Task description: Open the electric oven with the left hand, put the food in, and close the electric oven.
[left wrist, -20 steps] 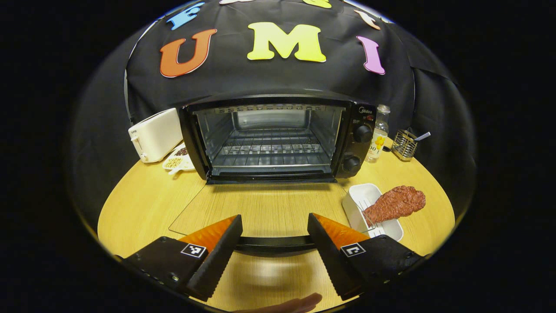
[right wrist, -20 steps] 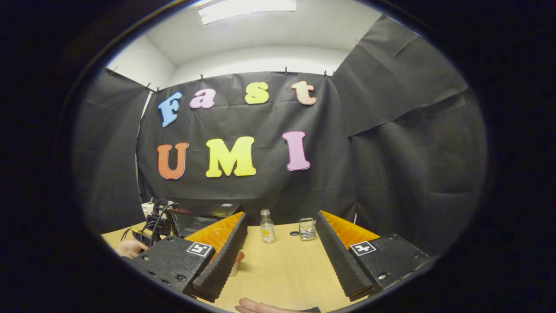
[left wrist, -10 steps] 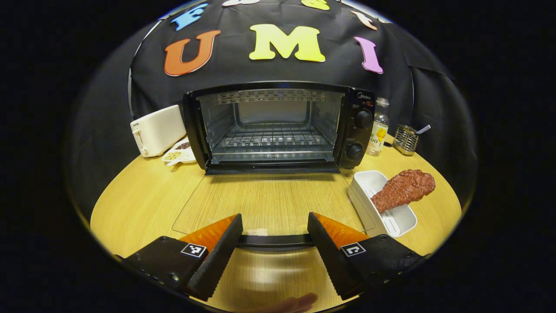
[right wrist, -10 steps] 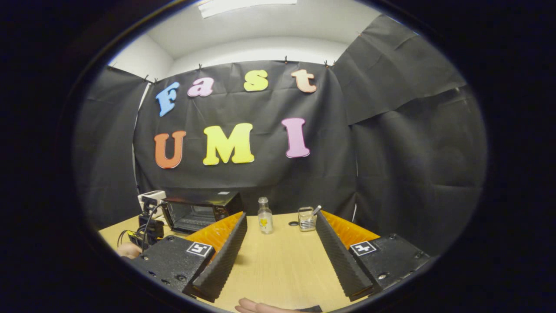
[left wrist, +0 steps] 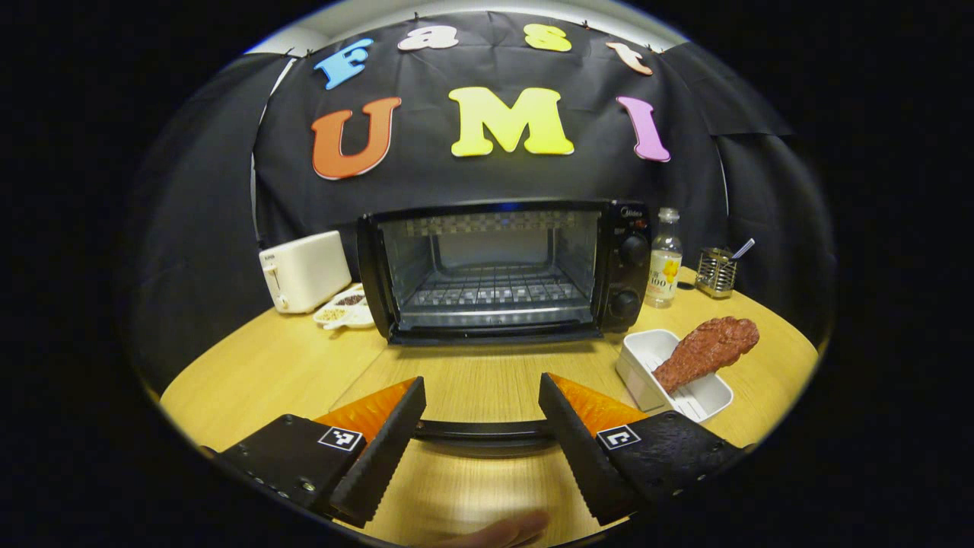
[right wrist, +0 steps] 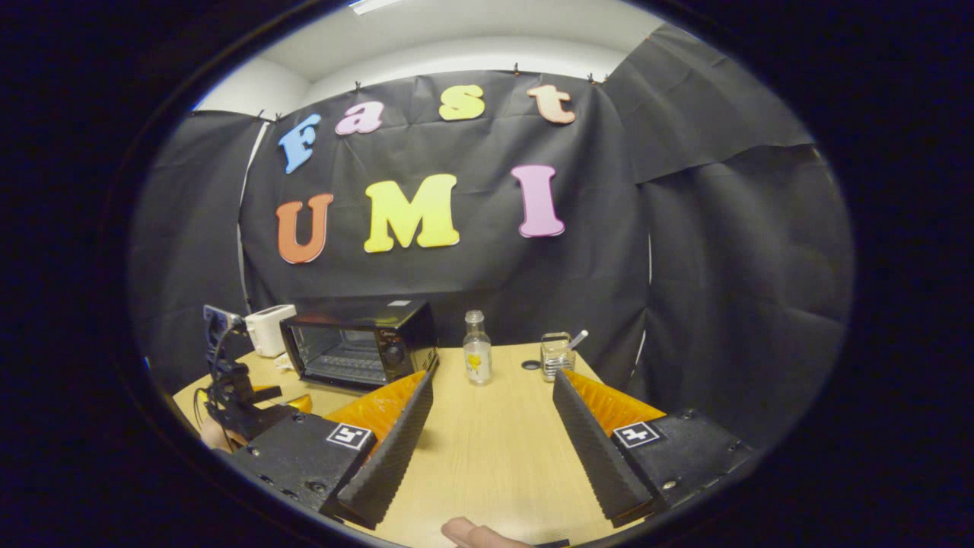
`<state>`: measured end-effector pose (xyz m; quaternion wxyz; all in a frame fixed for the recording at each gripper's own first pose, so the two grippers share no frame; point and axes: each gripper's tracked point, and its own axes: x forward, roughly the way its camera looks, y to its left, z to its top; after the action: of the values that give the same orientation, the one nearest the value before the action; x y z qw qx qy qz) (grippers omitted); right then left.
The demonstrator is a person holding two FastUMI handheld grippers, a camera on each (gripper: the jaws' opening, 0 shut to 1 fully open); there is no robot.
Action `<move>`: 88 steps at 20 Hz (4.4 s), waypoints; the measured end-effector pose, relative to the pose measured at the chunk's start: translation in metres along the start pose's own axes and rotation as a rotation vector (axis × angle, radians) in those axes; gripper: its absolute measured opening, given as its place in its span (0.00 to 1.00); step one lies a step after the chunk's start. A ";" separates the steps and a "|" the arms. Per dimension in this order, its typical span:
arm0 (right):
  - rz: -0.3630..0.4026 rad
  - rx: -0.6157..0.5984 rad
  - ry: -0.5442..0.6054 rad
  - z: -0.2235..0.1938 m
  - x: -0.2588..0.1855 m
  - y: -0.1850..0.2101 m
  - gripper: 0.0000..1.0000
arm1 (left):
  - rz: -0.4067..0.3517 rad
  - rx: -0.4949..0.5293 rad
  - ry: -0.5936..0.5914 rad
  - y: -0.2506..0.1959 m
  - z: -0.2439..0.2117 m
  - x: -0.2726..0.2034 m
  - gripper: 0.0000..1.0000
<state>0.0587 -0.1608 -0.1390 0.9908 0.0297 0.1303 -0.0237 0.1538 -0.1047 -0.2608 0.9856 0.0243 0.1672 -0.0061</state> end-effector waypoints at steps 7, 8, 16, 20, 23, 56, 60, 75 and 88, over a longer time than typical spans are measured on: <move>0.092 0.072 0.294 -0.064 0.084 0.020 1.00 | 0.010 0.021 -0.102 0.019 0.073 -0.053 0.95; 0.122 0.096 0.329 -0.071 0.093 0.028 1.00 | 0.013 0.026 -0.107 0.021 0.080 -0.058 0.95; 0.376 0.259 0.514 -0.104 0.133 0.081 0.91 | 0.004 0.004 -0.197 0.035 0.138 -0.106 0.95; 0.467 0.431 0.623 -0.118 0.148 0.104 0.75 | 0.011 -0.028 -0.193 0.043 0.133 -0.118 0.95; 0.518 0.533 0.728 -0.129 0.146 0.115 0.57 | 0.044 -0.012 -0.179 0.055 0.127 -0.125 0.95; 0.315 -0.059 0.265 -0.051 0.057 0.236 0.07 | 0.008 -0.065 -0.223 0.121 0.069 -0.245 0.95; 0.330 -0.051 0.258 -0.061 0.079 0.277 0.07 | 0.028 -0.090 -0.240 0.138 0.073 -0.248 0.95; 0.260 0.563 0.254 -0.091 0.279 0.346 0.07 | 0.207 -0.188 -0.287 0.211 0.090 -0.224 0.96; 0.149 0.544 0.197 -0.088 0.313 0.316 0.18 | 0.161 -0.109 -0.212 0.191 0.070 -0.194 0.96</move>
<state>0.3552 0.1475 -0.2882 0.9279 0.3060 0.2121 0.0182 -0.0028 0.0838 -0.1222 0.9949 -0.0168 0.0597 0.0797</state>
